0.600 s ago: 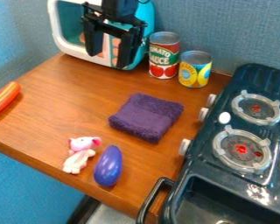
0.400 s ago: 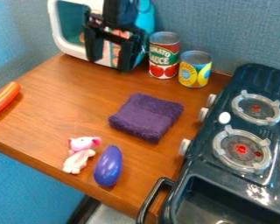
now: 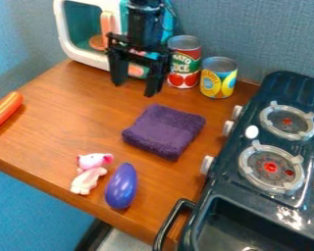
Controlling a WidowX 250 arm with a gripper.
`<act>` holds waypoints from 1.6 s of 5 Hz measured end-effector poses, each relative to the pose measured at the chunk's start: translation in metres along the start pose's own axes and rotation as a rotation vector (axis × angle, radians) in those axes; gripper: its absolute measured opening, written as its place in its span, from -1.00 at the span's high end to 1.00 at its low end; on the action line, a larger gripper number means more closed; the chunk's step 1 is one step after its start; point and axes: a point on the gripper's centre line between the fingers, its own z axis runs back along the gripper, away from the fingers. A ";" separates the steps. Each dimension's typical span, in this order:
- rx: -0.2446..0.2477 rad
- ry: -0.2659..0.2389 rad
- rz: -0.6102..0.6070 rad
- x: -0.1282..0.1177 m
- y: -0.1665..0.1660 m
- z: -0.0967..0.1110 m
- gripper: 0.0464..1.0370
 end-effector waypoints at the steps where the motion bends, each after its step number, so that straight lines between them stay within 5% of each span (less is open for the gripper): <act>1: 0.007 -0.011 0.085 0.009 0.000 -0.014 -0.93; 3: 0.010 0.036 0.079 0.028 -0.024 -0.048 -0.93; 6: 0.063 0.063 0.085 0.038 -0.027 -0.073 -0.93; 8: -0.035 0.071 0.075 0.039 -0.005 -0.085 -0.93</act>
